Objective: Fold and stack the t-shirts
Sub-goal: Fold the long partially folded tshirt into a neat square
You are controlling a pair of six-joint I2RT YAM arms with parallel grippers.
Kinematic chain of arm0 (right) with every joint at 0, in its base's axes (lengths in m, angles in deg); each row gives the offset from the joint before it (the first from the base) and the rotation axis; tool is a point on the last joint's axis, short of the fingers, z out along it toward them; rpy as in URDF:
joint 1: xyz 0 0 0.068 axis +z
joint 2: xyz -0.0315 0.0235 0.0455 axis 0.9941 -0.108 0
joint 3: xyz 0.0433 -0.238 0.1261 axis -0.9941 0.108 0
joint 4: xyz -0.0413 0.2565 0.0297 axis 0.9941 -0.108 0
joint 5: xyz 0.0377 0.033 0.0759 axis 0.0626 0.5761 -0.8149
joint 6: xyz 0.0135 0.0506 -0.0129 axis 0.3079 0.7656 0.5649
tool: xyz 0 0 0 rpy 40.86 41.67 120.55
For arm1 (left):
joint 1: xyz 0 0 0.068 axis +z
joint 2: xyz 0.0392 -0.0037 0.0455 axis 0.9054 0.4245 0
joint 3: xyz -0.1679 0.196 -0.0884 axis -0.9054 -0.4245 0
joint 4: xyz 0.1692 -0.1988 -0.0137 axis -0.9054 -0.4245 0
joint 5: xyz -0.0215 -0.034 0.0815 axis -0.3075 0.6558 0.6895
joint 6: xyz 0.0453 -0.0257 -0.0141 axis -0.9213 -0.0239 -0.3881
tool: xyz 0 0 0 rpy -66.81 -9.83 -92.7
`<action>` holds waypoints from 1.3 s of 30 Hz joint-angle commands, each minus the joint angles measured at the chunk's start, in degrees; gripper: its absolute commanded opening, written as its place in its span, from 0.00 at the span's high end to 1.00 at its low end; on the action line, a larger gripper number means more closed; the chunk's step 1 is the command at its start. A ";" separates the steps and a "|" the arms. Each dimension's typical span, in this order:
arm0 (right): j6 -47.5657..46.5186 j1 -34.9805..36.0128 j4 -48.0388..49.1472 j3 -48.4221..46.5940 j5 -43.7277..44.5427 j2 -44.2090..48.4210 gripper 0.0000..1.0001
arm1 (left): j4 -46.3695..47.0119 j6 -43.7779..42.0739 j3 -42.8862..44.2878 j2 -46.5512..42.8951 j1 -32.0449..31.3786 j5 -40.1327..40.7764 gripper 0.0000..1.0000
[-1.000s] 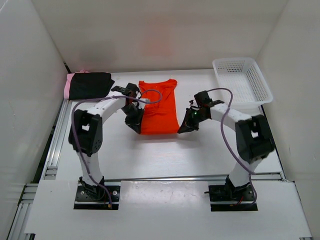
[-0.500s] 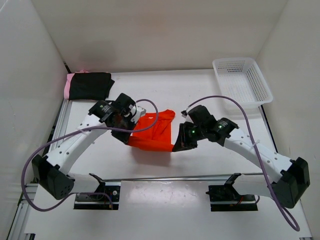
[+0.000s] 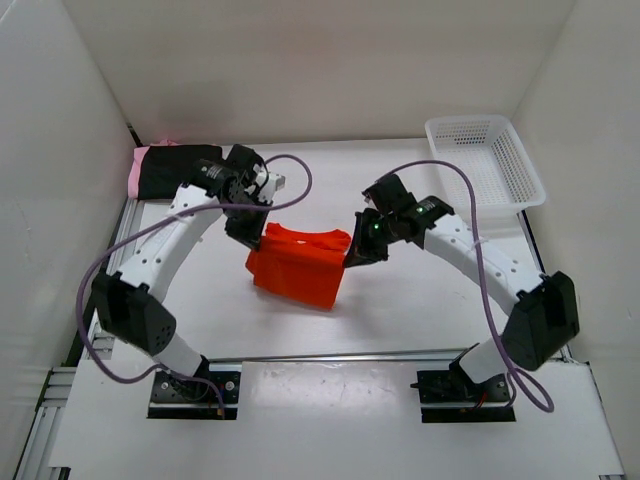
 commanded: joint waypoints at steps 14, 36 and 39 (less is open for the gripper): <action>-4.38 -13.51 -4.72 -19.67 -3.63 -23.07 1.00 | -3.89 -0.40 22.20 27.12 10.21 -14.11 0.90; -1.31 -17.65 4.33 -35.28 2.23 -37.89 0.64 | 15.41 -0.40 26.28 30.78 18.84 -3.93 0.53; -2.98 -15.73 6.43 -26.67 5.50 -32.17 0.87 | 20.35 -0.40 17.76 23.13 15.86 -5.77 0.50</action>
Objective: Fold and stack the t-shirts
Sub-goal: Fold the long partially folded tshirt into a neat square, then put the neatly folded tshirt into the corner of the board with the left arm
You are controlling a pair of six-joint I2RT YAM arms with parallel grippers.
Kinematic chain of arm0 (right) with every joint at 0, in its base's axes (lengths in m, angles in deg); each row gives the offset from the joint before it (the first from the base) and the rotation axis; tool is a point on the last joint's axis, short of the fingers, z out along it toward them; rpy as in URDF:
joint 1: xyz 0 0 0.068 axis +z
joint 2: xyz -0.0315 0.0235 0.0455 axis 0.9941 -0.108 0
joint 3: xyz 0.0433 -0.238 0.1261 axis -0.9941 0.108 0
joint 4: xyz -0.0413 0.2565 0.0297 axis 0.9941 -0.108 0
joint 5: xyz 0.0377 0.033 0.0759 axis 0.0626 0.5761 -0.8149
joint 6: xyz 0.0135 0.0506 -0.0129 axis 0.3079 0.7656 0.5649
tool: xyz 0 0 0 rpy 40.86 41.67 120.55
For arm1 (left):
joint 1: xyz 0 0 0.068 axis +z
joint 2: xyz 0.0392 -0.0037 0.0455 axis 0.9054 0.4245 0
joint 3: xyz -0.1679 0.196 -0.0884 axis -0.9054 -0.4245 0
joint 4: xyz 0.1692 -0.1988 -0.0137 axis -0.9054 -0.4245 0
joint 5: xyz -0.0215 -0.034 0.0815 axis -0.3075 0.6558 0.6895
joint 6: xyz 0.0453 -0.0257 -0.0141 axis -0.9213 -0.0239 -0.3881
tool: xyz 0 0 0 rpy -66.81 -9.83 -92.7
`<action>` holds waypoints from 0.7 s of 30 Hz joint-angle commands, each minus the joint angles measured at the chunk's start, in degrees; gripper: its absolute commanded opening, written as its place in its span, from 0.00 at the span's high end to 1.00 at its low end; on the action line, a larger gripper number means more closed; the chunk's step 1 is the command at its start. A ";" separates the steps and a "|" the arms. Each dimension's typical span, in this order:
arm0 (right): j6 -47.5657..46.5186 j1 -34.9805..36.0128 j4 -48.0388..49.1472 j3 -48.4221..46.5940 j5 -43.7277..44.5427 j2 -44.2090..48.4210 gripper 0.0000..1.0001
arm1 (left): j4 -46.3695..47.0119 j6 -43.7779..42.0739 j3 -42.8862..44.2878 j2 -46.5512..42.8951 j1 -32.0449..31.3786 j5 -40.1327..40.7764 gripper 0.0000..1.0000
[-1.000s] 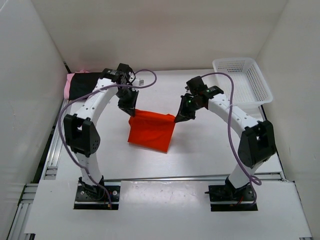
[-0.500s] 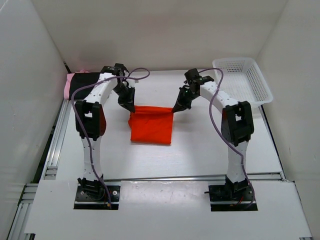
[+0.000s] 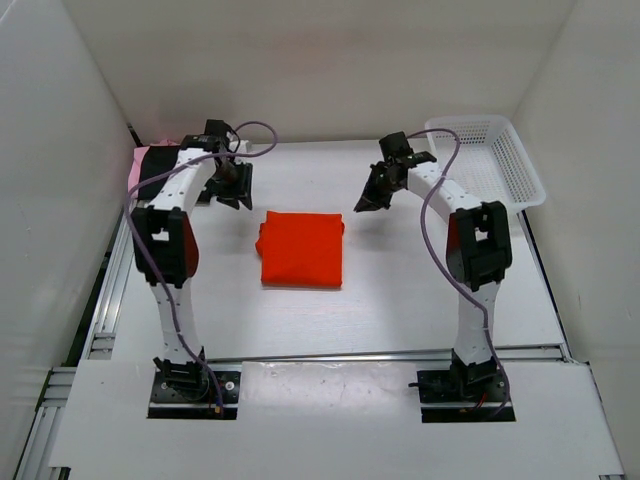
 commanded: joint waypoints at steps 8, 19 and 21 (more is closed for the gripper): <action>0.40 4.95 3.06 3.01 -0.95 0.21 1.00 | 1.67 -0.38 -2.11 -0.93 -8.53 -1.28 0.50; 5.50 4.34 3.06 -9.46 -4.28 -12.99 1.00 | 4.28 -0.38 0.89 1.85 -5.73 1.09 0.50; 4.80 4.34 3.06 -10.01 -5.96 -11.50 0.96 | 6.48 -0.38 0.37 -0.62 -5.19 -1.02 0.43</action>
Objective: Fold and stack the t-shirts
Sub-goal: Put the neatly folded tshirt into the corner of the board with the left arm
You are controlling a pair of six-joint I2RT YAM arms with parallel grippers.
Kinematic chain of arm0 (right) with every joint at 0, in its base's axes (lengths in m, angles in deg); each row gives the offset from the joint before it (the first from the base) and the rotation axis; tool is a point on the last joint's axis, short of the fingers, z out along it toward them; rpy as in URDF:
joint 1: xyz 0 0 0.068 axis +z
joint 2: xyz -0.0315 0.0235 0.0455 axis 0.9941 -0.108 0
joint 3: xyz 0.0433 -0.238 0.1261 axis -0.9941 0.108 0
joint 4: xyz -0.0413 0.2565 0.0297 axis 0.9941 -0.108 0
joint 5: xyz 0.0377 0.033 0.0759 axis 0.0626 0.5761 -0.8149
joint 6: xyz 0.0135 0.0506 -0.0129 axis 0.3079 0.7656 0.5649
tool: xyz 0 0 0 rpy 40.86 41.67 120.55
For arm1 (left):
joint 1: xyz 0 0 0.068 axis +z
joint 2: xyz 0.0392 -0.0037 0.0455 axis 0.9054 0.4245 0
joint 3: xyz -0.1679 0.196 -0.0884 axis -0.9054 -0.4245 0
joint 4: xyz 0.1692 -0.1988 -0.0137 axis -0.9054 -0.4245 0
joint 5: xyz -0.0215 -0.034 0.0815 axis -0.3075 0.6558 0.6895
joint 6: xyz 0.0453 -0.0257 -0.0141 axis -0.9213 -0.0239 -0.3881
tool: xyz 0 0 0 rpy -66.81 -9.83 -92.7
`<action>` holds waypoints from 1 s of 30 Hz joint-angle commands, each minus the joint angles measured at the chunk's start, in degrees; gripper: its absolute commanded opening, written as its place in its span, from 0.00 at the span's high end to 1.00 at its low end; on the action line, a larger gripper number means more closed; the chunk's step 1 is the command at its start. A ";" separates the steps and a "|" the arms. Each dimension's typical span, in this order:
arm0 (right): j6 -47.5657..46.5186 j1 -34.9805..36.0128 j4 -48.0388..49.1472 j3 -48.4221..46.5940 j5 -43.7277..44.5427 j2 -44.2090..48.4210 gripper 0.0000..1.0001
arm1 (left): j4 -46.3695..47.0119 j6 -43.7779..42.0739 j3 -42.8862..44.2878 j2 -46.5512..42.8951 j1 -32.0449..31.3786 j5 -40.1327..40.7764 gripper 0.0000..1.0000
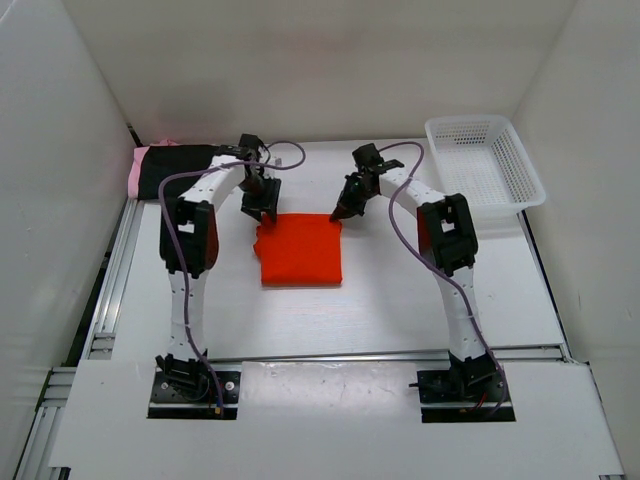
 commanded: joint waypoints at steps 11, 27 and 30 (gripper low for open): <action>-3.11 2.69 -0.02 20.45 0.97 18.87 0.50 | 3.54 -0.23 -20.33 -17.74 5.28 -10.38 0.00; 1.81 6.91 8.06 28.12 -3.17 15.53 0.62 | 4.85 -0.23 -25.63 -5.52 4.22 -24.51 0.30; 2.34 6.91 8.59 28.65 -3.17 15.53 0.63 | 4.15 -0.23 -25.63 -2.62 3.70 -28.12 0.45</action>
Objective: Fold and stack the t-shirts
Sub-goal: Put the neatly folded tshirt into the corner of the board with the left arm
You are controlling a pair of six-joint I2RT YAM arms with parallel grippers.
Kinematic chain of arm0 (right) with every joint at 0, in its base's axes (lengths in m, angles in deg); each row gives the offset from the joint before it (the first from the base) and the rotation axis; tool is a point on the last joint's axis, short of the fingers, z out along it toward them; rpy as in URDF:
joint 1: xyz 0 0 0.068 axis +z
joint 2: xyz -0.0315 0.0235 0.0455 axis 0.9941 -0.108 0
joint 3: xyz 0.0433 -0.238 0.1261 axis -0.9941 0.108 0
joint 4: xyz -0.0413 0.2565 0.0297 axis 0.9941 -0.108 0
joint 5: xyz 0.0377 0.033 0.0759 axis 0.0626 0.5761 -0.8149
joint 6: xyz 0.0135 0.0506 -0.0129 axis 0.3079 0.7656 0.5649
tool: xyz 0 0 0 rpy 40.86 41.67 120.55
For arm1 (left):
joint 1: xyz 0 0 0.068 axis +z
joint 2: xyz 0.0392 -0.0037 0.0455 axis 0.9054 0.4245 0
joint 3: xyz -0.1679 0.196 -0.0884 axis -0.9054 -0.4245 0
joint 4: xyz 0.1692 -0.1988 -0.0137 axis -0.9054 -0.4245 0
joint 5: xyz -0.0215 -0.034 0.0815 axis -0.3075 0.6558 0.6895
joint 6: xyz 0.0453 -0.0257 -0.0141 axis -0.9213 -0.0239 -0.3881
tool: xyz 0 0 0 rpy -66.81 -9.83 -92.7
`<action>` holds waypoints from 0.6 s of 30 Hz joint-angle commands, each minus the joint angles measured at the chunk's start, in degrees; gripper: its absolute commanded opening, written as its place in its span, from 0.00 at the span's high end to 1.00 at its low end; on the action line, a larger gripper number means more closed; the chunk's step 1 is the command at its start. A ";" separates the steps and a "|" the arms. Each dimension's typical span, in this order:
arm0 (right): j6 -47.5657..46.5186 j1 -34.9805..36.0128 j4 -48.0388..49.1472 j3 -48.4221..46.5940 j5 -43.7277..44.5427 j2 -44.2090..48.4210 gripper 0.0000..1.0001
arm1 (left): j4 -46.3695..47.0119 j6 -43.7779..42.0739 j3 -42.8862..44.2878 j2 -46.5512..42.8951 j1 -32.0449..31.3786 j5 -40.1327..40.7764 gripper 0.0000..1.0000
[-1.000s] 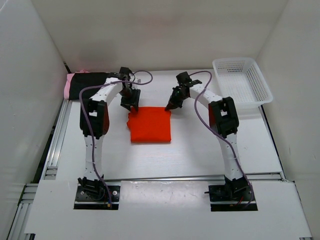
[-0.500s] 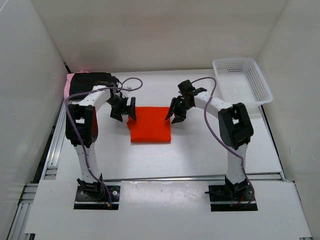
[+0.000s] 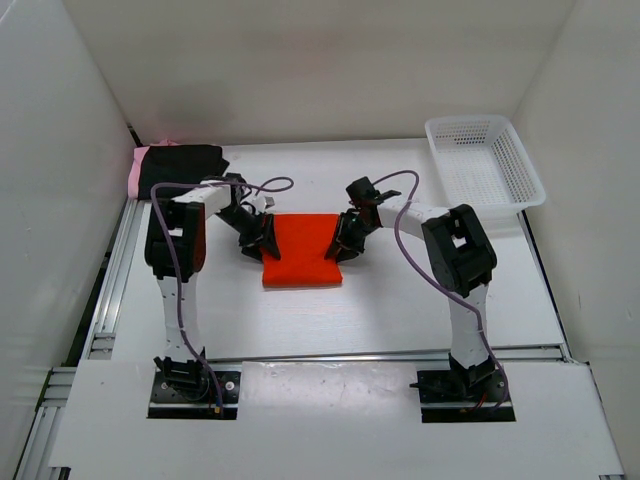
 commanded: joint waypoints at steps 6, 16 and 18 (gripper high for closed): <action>1.79 0.48 3.05 1.00 -1.33 0.08 0.64 | -0.12 -1.50 3.59 6.56 0.93 -5.24 0.90; -4.08 -3.29 -4.15 3.90 3.58 9.39 0.60 | -9.62 -1.50 19.67 5.50 4.97 12.29 0.90; -4.62 -5.04 -5.38 4.52 5.33 11.58 0.59 | -10.14 -1.50 23.70 5.50 4.97 18.37 0.90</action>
